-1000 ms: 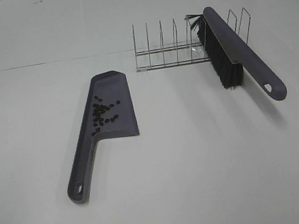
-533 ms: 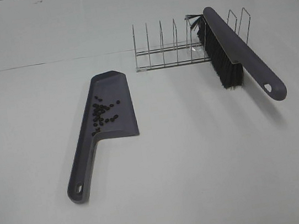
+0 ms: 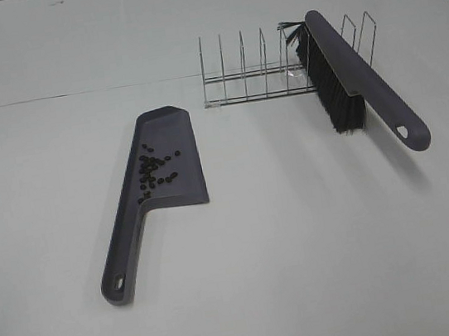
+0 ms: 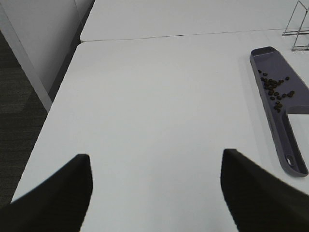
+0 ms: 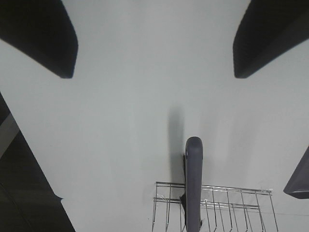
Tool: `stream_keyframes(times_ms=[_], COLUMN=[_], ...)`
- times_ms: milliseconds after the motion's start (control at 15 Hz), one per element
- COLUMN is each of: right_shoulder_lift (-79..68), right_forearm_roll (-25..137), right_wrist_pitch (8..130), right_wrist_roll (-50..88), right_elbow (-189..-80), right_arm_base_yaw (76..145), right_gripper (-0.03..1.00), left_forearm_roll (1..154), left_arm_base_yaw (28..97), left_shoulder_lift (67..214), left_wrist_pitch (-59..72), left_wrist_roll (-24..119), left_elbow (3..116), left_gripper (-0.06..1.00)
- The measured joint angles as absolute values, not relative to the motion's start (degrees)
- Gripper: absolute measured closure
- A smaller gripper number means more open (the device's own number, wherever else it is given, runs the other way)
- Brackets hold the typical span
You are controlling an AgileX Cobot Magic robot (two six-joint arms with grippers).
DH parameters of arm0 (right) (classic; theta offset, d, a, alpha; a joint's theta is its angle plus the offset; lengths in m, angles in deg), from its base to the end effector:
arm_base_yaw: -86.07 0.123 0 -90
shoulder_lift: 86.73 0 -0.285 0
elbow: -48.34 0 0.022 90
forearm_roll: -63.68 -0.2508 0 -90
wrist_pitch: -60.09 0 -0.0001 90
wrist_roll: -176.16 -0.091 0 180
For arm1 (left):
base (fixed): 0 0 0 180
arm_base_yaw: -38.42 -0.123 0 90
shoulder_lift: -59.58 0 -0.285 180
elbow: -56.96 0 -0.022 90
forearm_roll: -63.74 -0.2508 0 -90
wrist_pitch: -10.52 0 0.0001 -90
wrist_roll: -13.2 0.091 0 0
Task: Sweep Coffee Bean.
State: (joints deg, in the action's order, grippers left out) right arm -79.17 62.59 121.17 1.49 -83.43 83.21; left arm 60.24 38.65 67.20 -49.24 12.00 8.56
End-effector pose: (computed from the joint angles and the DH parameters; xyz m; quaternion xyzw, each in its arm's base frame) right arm -0.0063 0.0018 0.2785 -0.0188 0.8518 -0.0279 0.5228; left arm -0.0050 0.0048 0.2797 -0.0082 0.8466 0.0239 0.5316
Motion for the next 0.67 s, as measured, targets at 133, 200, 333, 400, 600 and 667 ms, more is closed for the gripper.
stream_keyframes(times_ms=[133, 200, 333, 400, 600, 667], right_shoulder_lift=[-79.17, -79.17, -79.17, -79.17, -79.17, -79.17], right_forearm_roll=[62.59, 62.59, 62.59, 62.59, 62.59, 62.59], right_wrist_pitch=[121.17, 121.17, 121.17, 121.17, 121.17, 121.17], right_wrist_roll=[1.49, 1.49, 1.49, 1.49, 1.49, 1.49], right_elbow=[-83.43, -83.43, -83.43, -83.43, -83.43, -83.43], right_arm_base_yaw=[83.21, 83.21, 83.21, 83.21, 83.21, 83.21], right_gripper=[0.2, 0.2, 0.2, 0.2, 0.2, 0.2], left_forearm_roll=[60.24, 60.24, 60.24, 60.24, 60.24, 60.24], left_arm_base_yaw=[38.65, 38.65, 38.65, 38.65, 38.65, 38.65], left_shoulder_lift=[67.2, 67.2, 67.2, 67.2, 67.2, 67.2], left_wrist_pitch=[-49.24, -49.24, -49.24, -49.24, -49.24, -49.24], left_wrist_roll=[12.0, 12.0, 12.11, 12.11, 12.11, 12.11], left_elbow=[8.56, 8.56, 8.56, 8.56, 8.56, 8.56], left_gripper=[0.24, 0.24, 0.24, 0.24, 0.24, 0.24])
